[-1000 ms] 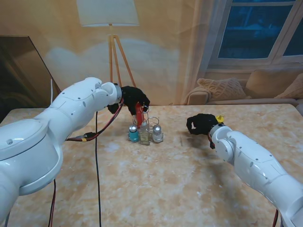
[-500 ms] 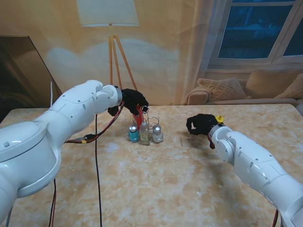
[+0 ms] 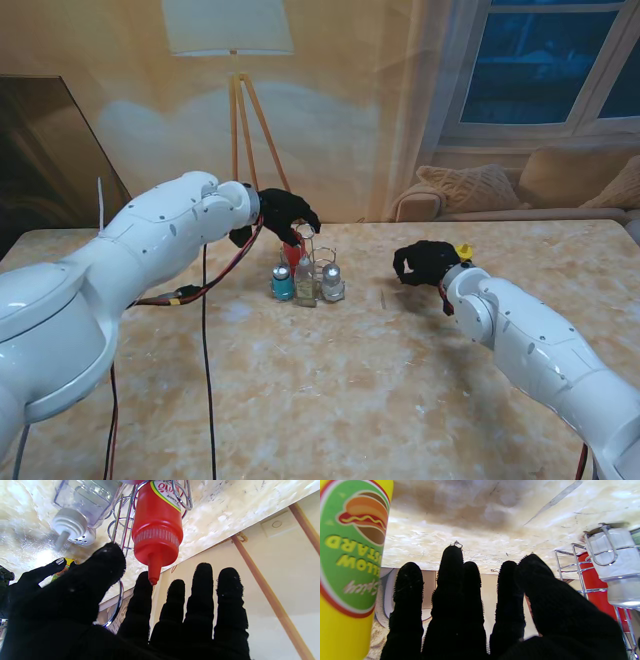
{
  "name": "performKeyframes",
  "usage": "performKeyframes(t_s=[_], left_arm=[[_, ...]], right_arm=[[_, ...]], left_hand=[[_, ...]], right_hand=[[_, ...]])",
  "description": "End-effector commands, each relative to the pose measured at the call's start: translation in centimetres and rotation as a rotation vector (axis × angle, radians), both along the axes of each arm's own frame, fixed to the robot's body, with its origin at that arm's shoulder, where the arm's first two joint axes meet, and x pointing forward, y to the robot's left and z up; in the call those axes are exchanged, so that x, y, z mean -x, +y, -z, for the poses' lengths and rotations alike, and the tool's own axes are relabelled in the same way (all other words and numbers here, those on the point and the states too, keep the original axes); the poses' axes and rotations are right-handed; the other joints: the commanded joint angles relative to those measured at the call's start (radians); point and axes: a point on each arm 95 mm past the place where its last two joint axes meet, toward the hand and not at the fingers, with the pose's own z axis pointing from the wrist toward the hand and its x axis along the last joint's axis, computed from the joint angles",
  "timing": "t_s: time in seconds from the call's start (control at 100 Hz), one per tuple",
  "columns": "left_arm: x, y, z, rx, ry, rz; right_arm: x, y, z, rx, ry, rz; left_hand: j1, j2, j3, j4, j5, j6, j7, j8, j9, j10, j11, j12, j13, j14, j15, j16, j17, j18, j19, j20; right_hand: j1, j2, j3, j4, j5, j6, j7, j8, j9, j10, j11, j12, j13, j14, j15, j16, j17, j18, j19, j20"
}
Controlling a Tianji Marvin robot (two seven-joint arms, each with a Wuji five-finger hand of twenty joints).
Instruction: Place the seasoning bottles into the rack
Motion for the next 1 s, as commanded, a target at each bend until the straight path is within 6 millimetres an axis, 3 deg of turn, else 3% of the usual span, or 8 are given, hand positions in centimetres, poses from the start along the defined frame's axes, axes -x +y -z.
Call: performKeyframes(t_s=[0.0,0.34,0.59,0.79,0.99], left_arm=[[0.2,-0.1,-0.1,-0.004,0.005,0.002],[1.2,1.6,-1.9,0.025,-0.077,-0.026],[3.0,4.4,-3.1,0.065,-0.181,-0.076],[5.6,7.3,-2.9,0.102,-0.246,-0.132],[8.9,9.4,-0.9,0.161,-0.272,-0.201]], right_arm=[[0.4,0.5,0.5,0.002,0.017,-0.013],[0.6,0.8,0.6,-0.001,0.018,-0.025],[1.1,1.1,0.4,-0.005,0.005,-0.045],[1.9,1.3,0.3,-0.005,-0.009,-0.048],[2.8,1.5,0.2,0.001,-0.024,-0.056]], left_hand=[[-0.041,0.031,-0.018,0.027,-0.036,-0.001,-0.029,-0.018,-0.045,0.024,-0.015,-0.018,-0.03,0.03,-0.021,-0.03,-0.018,0.022,-0.012,-0.023],[-0.048,0.08,-0.072,0.036,-0.03,-0.003,-0.043,-0.011,-0.056,0.039,-0.025,-0.025,-0.049,0.05,-0.006,-0.041,-0.036,0.031,-0.013,-0.021],[-0.042,0.087,-0.085,0.041,-0.028,-0.003,-0.045,-0.004,-0.049,0.035,-0.024,-0.02,-0.046,0.046,-0.001,-0.04,-0.042,0.033,-0.014,-0.019],[-0.022,0.109,-0.115,0.045,-0.016,-0.004,-0.042,0.006,-0.03,0.033,-0.022,-0.013,-0.035,0.047,0.004,-0.037,-0.042,0.038,-0.013,-0.013],[0.024,0.149,-0.179,0.058,-0.003,0.002,-0.039,0.021,-0.012,0.034,-0.019,0.0,-0.023,0.047,0.012,-0.024,-0.044,0.04,-0.012,-0.002]], right_hand=[[0.015,-0.026,0.02,0.015,0.004,-0.007,0.013,0.001,0.019,-0.022,0.005,0.001,0.016,-0.01,-0.002,-0.003,0.0,-0.004,0.0,0.0],[0.014,-0.025,0.019,0.016,0.004,-0.008,0.013,0.001,0.02,-0.022,0.004,0.001,0.014,-0.009,-0.002,-0.003,-0.001,-0.002,-0.001,0.0],[0.013,-0.024,0.017,0.016,0.003,-0.009,0.012,0.001,0.02,-0.024,0.004,0.0,0.014,-0.01,-0.003,-0.003,-0.002,-0.002,-0.001,0.0],[0.011,-0.021,0.016,0.016,0.003,-0.009,0.012,0.002,0.02,-0.024,0.004,0.001,0.014,-0.011,-0.004,-0.003,-0.003,-0.002,-0.002,0.0],[0.012,-0.019,0.014,0.018,0.001,-0.009,0.012,0.002,0.021,-0.025,0.004,0.001,0.016,-0.01,-0.003,-0.003,-0.005,0.001,-0.002,0.0]])
